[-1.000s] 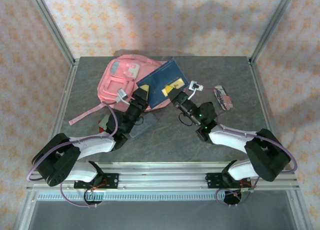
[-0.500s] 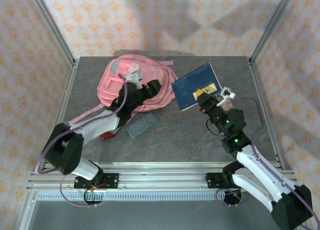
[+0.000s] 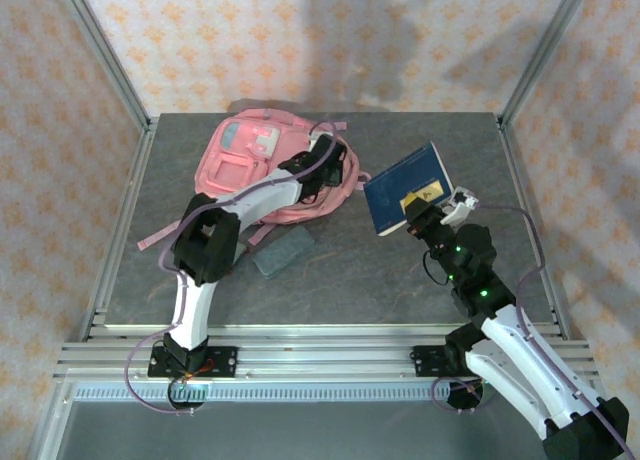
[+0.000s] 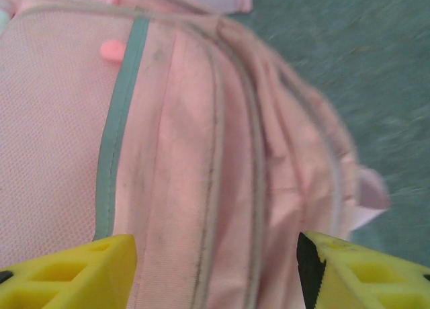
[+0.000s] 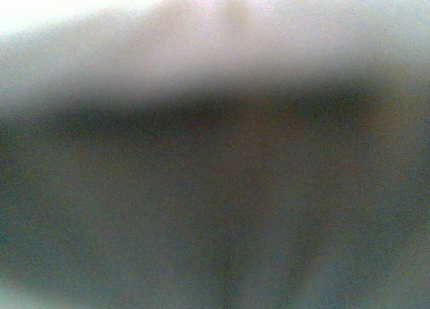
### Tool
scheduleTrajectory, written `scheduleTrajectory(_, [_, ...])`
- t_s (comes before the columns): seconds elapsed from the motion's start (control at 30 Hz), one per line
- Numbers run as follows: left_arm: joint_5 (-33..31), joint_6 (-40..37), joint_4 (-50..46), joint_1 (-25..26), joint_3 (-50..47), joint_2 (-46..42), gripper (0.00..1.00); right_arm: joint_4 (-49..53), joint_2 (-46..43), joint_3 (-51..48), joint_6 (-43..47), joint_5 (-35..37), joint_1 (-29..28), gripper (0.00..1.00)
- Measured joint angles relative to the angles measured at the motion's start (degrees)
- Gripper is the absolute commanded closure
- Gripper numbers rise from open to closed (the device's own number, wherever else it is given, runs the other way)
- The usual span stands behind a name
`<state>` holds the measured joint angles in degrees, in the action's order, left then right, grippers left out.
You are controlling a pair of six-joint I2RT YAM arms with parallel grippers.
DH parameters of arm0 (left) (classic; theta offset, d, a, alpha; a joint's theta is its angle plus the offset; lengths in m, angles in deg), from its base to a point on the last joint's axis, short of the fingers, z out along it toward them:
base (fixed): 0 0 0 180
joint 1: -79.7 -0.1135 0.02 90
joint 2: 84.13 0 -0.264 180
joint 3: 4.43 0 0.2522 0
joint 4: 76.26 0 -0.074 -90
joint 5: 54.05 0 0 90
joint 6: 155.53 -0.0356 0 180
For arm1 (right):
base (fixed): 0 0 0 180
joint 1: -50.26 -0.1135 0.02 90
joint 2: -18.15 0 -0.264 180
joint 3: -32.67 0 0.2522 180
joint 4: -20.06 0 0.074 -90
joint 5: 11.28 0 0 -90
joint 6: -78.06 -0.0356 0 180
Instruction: Pack the student bag
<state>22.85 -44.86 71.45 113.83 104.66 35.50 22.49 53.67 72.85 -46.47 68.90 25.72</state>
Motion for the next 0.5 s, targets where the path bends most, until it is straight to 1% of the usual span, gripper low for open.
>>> scheduleTrajectory(0.1, [-5.29,-2.29,-3.06,1.11,1.60,3.10,0.40,0.07,-0.02,-0.07,0.15,0.00,0.02,1.00])
scheduleTrajectory(0.23, [-10.82,-4.85,-5.77,1.53,4.70,6.64,0.49,0.04,-0.02,-0.13,0.13,-0.02,0.22,1.00])
scheduleTrajectory(0.27, [-11.98,-5.55,-5.97,1.53,5.14,7.28,0.52,0.02,-0.02,-0.17,0.13,-0.02,0.24,1.00])
scheduleTrajectory(0.33, [-14.01,-6.80,-6.16,1.53,5.53,8.24,0.71,0.02,0.00,-0.22,0.13,-0.04,0.26,1.00])
scheduleTrajectory(0.4, [-14.80,-8.33,-5.95,1.88,6.05,9.44,0.97,-0.02,0.04,-0.22,0.11,-0.04,0.28,1.00])
scheduleTrajectory(0.43, [-15.32,-9.07,-5.95,2.10,6.27,10.03,1.00,-0.04,0.13,-0.22,0.11,-0.04,0.28,1.00])
scheduleTrajectory(0.5, [-16.24,-10.27,-5.97,2.43,6.43,11.10,1.00,-0.07,0.59,-0.22,0.11,-0.04,0.28,1.00])
